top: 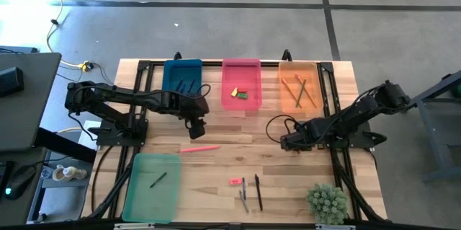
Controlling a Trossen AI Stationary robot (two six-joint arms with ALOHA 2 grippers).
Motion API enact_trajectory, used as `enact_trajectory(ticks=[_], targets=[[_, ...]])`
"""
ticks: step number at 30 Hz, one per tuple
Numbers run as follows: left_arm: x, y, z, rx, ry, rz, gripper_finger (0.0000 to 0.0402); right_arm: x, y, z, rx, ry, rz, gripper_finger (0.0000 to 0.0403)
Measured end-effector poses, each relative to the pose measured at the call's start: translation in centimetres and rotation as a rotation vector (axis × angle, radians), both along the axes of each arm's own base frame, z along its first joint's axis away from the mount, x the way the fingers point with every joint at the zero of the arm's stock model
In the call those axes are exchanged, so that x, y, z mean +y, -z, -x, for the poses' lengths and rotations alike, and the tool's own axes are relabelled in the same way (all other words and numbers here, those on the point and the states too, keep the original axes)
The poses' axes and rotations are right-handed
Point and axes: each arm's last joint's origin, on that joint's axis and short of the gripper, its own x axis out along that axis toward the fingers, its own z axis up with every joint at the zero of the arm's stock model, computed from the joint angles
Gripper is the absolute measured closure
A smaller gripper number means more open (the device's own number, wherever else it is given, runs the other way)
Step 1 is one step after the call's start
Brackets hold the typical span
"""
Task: Sort crayons/erasers/pens/pencils in bins
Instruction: Put the red crayon into the green bin
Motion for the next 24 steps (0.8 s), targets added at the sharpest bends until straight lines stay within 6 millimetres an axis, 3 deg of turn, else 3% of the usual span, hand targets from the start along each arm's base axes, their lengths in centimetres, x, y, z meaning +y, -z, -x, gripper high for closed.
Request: enact_trajectory(ticks=[7, 19, 24], targets=[[0.00, 0.01, 0.03, 0.003, -0.001, 0.001, 0.0245, 0.00, 0.02, 0.07, 0.003, -0.071, -0.004, 0.0397], [-0.15, 0.02, 0.00, -0.008, 0.019, 0.053, 0.0244, 0.21, -0.42, -0.48, -0.033, -0.134, 0.000, 0.0399], [-0.14, 0.03, 0.02, -0.004, 0.032, 0.047, 0.0226, 0.29, -0.68, -0.78, -0.047, -0.146, 0.004, 0.0399]])
